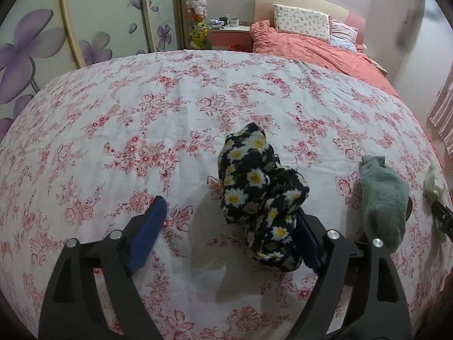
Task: Collect trash
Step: 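Grasp the black daisy-print cloth with the left tool while the right tool grasps the mint green sock, then carry the daisy cloth and mint sock over the orange basket and open both tools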
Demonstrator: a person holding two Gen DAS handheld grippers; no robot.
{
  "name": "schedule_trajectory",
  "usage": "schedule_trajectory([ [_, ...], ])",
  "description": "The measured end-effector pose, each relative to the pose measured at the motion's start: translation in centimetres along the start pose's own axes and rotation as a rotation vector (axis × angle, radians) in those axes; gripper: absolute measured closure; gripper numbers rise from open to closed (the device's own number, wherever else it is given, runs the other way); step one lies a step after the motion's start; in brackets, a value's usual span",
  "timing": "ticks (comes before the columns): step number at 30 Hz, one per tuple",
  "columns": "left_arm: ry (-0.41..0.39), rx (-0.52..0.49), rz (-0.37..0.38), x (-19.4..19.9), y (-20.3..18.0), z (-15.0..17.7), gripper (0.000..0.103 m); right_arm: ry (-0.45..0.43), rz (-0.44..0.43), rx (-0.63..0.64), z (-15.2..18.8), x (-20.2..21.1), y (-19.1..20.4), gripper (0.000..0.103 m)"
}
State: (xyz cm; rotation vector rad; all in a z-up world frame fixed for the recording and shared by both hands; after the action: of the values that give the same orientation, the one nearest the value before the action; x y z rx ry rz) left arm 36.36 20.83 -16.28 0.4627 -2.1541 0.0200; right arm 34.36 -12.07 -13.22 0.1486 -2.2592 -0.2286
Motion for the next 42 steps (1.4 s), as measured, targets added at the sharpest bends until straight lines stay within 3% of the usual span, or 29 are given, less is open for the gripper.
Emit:
schedule_trajectory([
  [27, 0.000, 0.004, 0.007, 0.1, 0.0, 0.0, 0.019, 0.010, -0.020, 0.025, 0.2, -0.1, 0.7, 0.062],
  [29, -0.008, 0.008, 0.011, 0.2, 0.1, -0.1, 0.024, 0.011, -0.016, 0.027, 0.2, -0.1, 0.6, 0.062],
  [31, -0.035, 0.002, 0.061, 0.8, -0.3, -0.2, 0.053, 0.008, -0.003, 0.030, 0.2, 0.0, 0.6, 0.069],
  [34, -0.046, -0.020, 0.108, 1.3, -1.3, -0.1, 0.077, 0.005, -0.017, 0.030, 0.4, 0.2, 0.6, 0.088],
  [37, -0.061, -0.027, 0.123, 1.9, -1.8, -0.1, 0.083, 0.003, -0.045, 0.030, 0.9, 0.9, 0.5, 0.092],
  [42, -0.107, -0.027, 0.150, 4.4, -2.1, -0.5, 0.085, -0.047, -0.083, 0.022, 0.9, 3.4, 0.1, 0.092],
])
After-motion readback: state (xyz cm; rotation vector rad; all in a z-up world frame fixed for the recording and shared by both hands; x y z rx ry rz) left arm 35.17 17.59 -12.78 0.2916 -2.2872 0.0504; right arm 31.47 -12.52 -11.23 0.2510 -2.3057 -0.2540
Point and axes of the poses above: each gripper's, at about its wrist camera, not at the fingertips, and x roughly against the way its jaws point, y to its left, z to its underside, the point moved 9 cm from there along -x, roughly the way its jaws point, and after that the axes turned 12 degrees about -z, right-handed, at the moved point
